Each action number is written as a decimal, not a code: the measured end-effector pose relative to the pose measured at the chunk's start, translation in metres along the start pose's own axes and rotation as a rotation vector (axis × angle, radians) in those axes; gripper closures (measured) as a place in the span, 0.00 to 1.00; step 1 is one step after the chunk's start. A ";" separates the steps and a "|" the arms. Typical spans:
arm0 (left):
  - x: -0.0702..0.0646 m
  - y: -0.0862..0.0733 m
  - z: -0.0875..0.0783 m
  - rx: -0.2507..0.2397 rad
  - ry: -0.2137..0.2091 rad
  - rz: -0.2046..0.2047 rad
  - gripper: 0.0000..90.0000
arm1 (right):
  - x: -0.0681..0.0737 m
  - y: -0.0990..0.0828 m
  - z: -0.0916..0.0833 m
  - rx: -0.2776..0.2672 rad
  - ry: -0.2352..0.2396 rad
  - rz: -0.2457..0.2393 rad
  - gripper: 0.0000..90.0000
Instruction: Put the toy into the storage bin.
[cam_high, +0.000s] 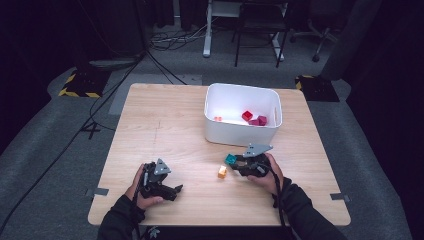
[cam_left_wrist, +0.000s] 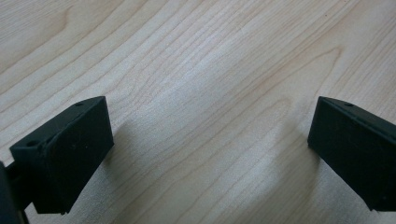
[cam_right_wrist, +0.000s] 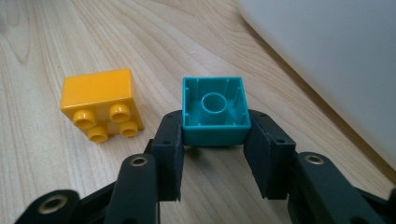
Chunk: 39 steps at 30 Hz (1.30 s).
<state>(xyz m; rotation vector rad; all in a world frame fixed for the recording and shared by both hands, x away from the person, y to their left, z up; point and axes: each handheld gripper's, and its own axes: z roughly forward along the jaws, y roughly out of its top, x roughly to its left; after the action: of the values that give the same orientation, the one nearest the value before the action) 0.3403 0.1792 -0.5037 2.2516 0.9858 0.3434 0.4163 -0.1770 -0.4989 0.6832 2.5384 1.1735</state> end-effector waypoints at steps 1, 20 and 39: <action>0.000 0.000 0.000 0.002 0.001 0.001 0.00 | 0.000 0.000 -0.002 -0.004 -0.005 0.015 0.66; 0.000 0.000 0.000 0.004 -0.006 -0.008 0.00 | -0.009 0.005 -0.046 -0.100 -0.042 0.018 0.66; 0.000 0.000 0.000 0.001 0.001 0.000 0.00 | -0.019 0.016 -0.089 -0.171 -0.087 0.033 0.66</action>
<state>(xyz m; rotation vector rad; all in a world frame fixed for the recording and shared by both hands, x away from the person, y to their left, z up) 0.3405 0.1792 -0.5036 2.2526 0.9875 0.3443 0.4006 -0.2349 -0.4289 0.7199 2.3313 1.3235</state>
